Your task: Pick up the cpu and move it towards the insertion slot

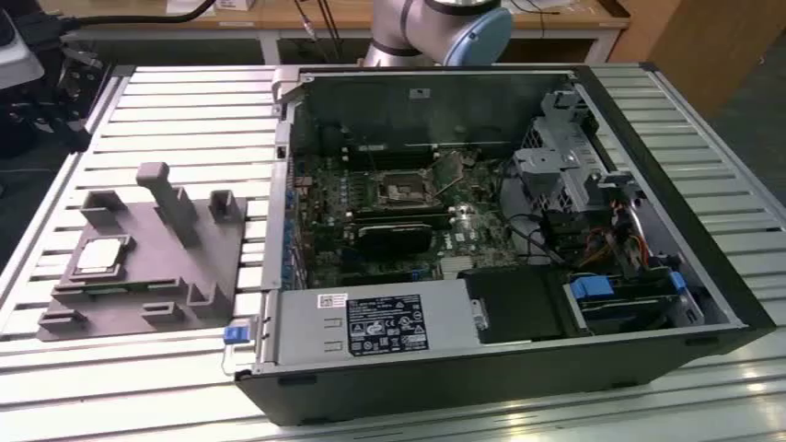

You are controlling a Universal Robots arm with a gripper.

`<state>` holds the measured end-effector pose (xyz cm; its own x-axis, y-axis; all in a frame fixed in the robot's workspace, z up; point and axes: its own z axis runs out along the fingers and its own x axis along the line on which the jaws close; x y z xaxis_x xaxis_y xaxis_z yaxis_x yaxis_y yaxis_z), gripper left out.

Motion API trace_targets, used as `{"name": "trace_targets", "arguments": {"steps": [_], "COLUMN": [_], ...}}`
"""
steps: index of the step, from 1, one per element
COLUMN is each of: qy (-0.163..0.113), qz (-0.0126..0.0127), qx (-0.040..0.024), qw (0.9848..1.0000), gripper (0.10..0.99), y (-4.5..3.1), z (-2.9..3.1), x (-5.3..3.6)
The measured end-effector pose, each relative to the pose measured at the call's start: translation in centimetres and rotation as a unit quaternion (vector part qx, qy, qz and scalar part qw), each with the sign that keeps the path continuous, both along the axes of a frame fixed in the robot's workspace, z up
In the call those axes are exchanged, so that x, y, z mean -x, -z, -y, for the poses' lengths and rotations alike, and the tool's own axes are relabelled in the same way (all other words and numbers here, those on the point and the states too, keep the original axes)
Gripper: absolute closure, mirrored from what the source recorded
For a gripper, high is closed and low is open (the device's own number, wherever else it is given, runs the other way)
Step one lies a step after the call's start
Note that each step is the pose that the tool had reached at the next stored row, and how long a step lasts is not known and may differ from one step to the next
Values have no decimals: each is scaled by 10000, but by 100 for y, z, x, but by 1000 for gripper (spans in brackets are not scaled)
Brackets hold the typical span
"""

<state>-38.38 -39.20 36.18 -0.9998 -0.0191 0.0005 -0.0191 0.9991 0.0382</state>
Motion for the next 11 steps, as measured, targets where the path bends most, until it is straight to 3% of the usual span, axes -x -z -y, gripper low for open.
{"name": "trace_targets", "arguments": {"steps": [11], "qy": [0], "qz": [0], "qx": [0], "qw": [10000], "gripper": [980], "y": [2], "z": [0], "x": [39]}}
